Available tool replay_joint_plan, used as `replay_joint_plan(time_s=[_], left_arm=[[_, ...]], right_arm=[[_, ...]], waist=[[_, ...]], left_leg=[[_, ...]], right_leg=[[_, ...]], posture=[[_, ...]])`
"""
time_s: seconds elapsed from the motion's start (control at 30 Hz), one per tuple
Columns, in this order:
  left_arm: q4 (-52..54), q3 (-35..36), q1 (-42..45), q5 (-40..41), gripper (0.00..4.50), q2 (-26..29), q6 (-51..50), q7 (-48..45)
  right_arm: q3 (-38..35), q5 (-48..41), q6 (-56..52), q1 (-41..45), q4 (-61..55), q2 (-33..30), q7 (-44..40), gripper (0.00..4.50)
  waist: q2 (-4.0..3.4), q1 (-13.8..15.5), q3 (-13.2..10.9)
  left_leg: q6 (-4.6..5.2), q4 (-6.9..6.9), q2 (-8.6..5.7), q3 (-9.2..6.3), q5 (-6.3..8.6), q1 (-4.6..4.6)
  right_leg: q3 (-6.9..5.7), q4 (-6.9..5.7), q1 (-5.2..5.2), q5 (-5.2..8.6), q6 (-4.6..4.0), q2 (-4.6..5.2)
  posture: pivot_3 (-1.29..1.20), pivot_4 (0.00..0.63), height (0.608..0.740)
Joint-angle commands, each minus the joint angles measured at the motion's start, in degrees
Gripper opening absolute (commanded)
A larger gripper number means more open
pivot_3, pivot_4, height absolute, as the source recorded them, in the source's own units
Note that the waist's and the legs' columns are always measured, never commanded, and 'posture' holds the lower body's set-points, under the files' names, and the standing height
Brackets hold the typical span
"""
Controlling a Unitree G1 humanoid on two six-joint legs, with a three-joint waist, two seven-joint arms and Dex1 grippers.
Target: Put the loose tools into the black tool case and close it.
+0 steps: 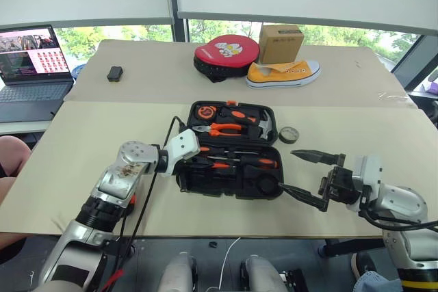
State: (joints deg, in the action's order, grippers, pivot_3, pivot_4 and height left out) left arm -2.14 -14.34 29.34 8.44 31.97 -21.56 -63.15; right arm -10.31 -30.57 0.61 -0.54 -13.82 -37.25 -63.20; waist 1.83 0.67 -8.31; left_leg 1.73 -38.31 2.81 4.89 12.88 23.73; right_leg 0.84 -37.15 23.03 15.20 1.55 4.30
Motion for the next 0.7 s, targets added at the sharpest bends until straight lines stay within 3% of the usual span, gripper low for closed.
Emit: replay_joint_plan(time_s=[0.03,0.27,0.53,0.67,0.7], left_arm=[[0.19,-0.67,-1.54,-0.6,0.04,0.9,-1.85,0.44],[1.85,-0.83,-2.15,0.17,0.04,2.24,-5.63,-0.22],[3.09,4.14,-2.67,3.76,0.04,-0.6,1.24,1.67],[12.68,15.93,-8.68,12.67,0.04,2.06,-0.15,2.14],[14.88,19.22,-11.11,14.6,0.28,2.7,-1.05,2.93]], right_arm=[[-0.71,-0.5,1.23,0.99,-0.04,0.06,-0.43,4.5],[-0.43,-0.36,1.54,1.85,1.01,0.0,-1.01,4.5],[-0.36,-0.35,1.66,1.44,0.84,0.2,-0.9,4.5],[-1.59,-1.06,1.92,1.24,1.74,-0.61,-2.0,4.5],[-1.92,-1.43,1.9,1.36,2.14,-0.79,-2.48,4.5]], waist=[[0.0,0.0,0.0],[-0.02,-0.04,0.01],[-0.02,-0.03,0.02],[-0.02,-0.23,0.01],[-0.02,-0.54,0.01]], left_leg=[[0.0,0.0,0.0,0.0,0.0,0.0],[0.0,0.0,0.0,0.0,0.0,-0.02],[0.0,0.0,0.01,0.0,0.0,0.0],[0.0,0.0,0.01,0.0,0.0,0.06],[0.02,0.0,0.06,0.02,0.02,0.06]], right_leg=[[0.0,0.0,0.0,0.0,0.0,0.0],[0.01,-0.02,0.01,0.0,0.0,0.0],[0.02,-0.03,0.02,0.0,-0.01,0.0],[0.02,0.0,0.06,0.0,0.0,0.02],[0.05,0.0,0.1,0.0,-0.01,0.02]], posture=[[0.0,0.15,0.74],[0.0,0.15,0.74],[0.0,0.15,0.74],[0.0,0.15,0.74],[0.0,0.15,0.74]])
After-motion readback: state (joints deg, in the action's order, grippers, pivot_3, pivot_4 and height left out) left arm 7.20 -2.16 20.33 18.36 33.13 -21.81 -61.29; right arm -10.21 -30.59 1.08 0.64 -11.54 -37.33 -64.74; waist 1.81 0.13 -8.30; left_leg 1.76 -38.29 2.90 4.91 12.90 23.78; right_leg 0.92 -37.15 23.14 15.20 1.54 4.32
